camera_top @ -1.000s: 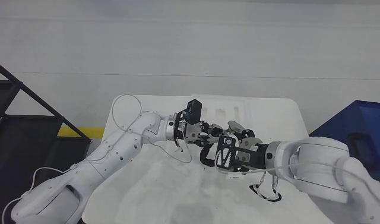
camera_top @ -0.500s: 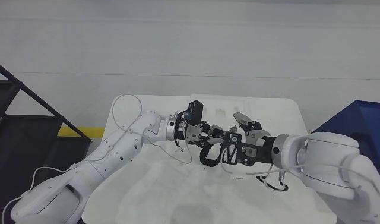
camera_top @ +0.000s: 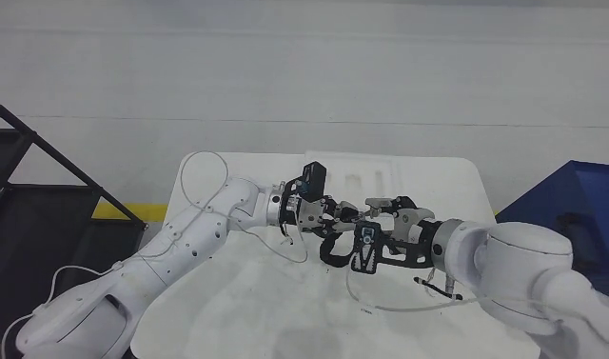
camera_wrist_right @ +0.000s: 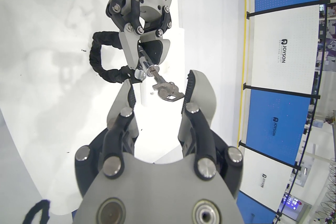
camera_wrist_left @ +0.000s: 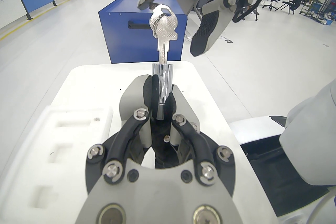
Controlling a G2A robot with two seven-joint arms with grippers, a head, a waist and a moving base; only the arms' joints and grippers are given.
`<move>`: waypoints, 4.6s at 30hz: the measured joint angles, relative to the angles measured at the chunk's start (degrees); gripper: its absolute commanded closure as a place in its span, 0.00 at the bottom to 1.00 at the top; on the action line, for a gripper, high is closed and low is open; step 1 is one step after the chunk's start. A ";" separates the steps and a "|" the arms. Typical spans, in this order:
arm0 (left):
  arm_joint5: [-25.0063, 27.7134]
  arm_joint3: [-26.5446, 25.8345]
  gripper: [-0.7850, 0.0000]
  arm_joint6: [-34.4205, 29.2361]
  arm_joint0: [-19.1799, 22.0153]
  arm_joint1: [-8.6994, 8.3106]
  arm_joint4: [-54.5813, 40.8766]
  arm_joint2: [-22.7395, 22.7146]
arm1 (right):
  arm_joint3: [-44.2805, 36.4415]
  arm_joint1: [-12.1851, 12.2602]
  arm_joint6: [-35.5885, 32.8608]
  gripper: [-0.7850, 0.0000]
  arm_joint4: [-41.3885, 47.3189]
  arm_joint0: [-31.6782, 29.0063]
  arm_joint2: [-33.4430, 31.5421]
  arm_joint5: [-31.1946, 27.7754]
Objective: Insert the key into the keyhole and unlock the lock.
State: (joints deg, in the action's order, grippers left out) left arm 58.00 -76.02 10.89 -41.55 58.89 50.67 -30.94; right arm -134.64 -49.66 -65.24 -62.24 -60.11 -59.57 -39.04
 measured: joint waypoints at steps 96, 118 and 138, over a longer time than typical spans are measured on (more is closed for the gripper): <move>-5.34 17.31 1.00 -22.45 4.82 8.55 5.09 8.98 | 5.39 1.65 8.55 0.00 30.70 -16.11 -21.52 16.80; 0.00 13.43 0.00 -12.28 10.40 5.43 -1.64 7.85 | 20.77 0.87 17.93 0.00 36.18 -8.52 -16.31 3.93; 0.00 16.90 0.00 -6.58 31.68 0.03 -16.25 14.27 | 51.18 -1.37 17.74 0.00 44.53 19.96 -5.85 -14.73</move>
State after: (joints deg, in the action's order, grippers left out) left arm 58.00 -59.11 4.31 -9.87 58.91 34.42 -16.67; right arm -83.47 -51.02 -47.51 -17.71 -40.15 -65.42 -53.76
